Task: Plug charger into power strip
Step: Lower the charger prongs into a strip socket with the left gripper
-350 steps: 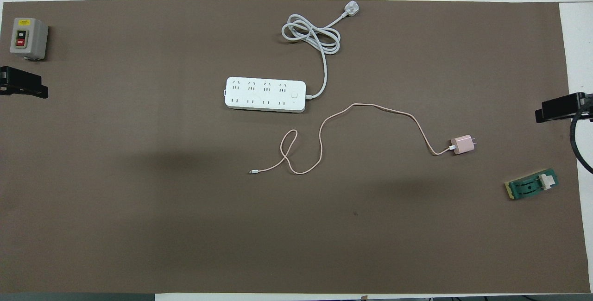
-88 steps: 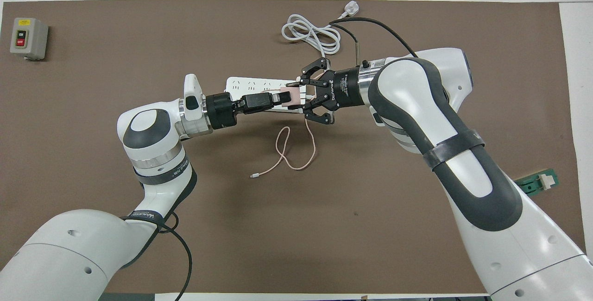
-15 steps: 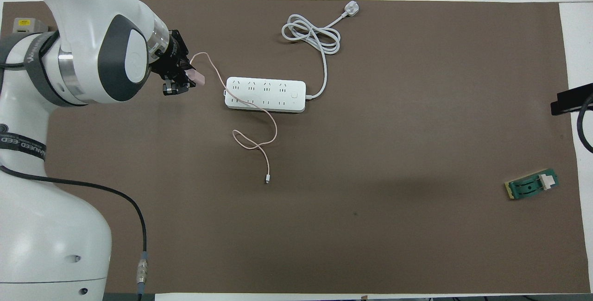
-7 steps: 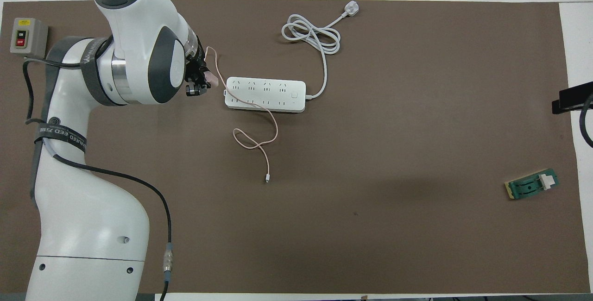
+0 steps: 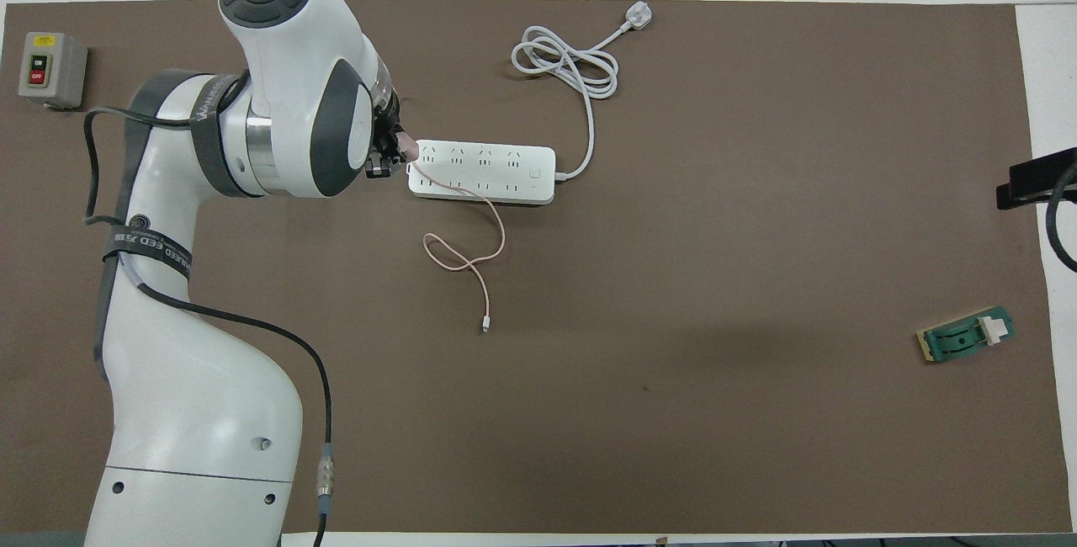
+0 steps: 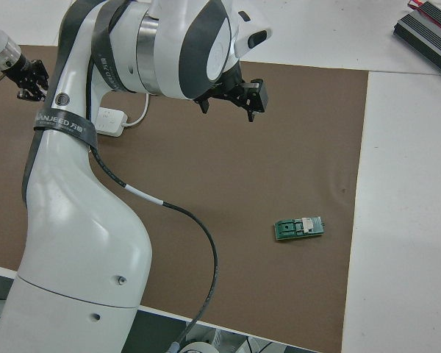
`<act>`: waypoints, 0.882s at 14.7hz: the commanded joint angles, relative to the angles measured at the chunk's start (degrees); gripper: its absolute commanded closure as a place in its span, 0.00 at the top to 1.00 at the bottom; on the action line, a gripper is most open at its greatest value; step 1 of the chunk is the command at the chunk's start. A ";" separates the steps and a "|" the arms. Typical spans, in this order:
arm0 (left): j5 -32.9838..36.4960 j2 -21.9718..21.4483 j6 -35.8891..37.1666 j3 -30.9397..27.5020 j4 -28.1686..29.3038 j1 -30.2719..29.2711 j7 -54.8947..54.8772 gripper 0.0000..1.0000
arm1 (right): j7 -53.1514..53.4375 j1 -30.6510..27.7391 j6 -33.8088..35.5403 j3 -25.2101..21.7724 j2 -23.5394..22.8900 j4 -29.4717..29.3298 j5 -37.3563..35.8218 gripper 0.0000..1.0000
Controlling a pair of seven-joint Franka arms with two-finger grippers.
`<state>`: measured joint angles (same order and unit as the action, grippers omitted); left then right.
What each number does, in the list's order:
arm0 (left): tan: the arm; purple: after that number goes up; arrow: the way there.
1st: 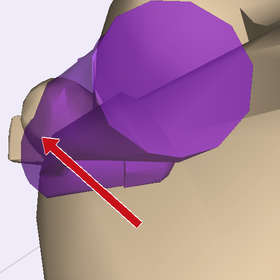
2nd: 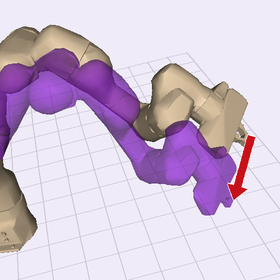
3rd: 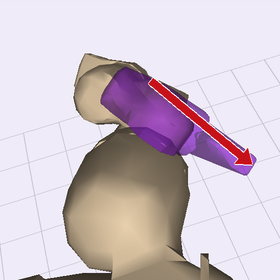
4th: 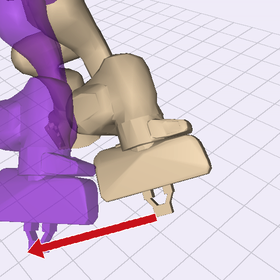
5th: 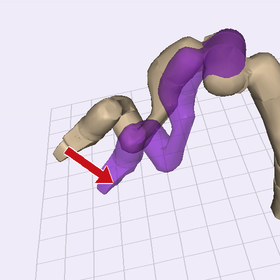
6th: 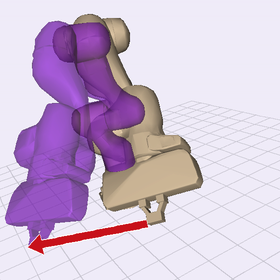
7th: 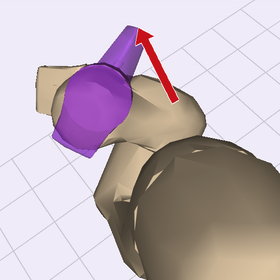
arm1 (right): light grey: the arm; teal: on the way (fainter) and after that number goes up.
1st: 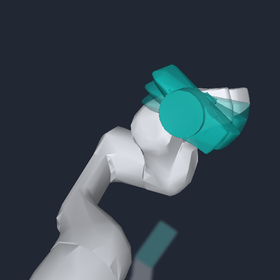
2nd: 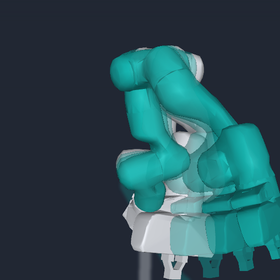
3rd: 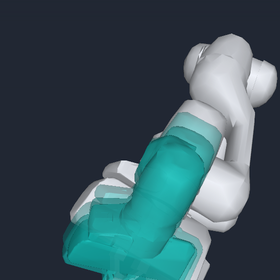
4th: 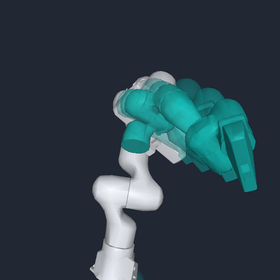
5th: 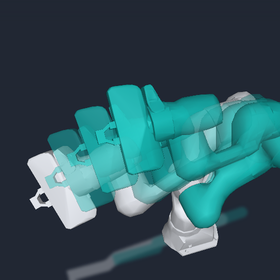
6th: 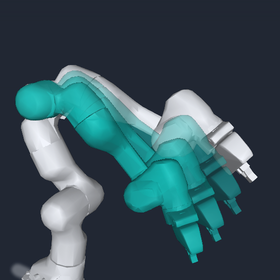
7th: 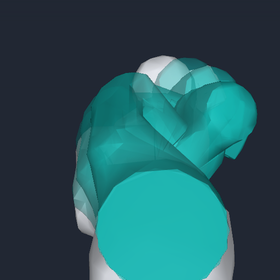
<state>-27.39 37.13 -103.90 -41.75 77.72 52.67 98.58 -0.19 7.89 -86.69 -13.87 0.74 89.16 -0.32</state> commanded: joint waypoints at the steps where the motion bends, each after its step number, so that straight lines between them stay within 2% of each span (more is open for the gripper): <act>1: -0.82 0.75 0.11 -0.88 -0.30 1.91 0.56 0.00 | 0.71 -0.42 1.00 0.33 0.40 -0.04 1.02 1.00; 7: -0.30 -0.48 -1.03 -0.97 3.74 4.10 -1.28 0.00 | 0.71 -0.42 1.00 0.33 0.40 -0.04 1.02 1.00; 11: 2.50 -6.01 -8.13 -0.97 12.16 6.21 -2.42 0.00 | 0.71 -0.42 0.91 0.33 0.49 -0.04 1.02 1.00; 13: 4.71 -7.51 -10.26 -0.97 14.47 6.66 -2.42 0.00 | 0.71 -0.42 0.91 0.33 0.40 -0.04 1.02 1.00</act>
<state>-25.07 34.22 -110.84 -42.04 85.99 57.11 97.10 -0.19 7.89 -86.67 -13.87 0.75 89.16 -0.32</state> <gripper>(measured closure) 0.687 0.000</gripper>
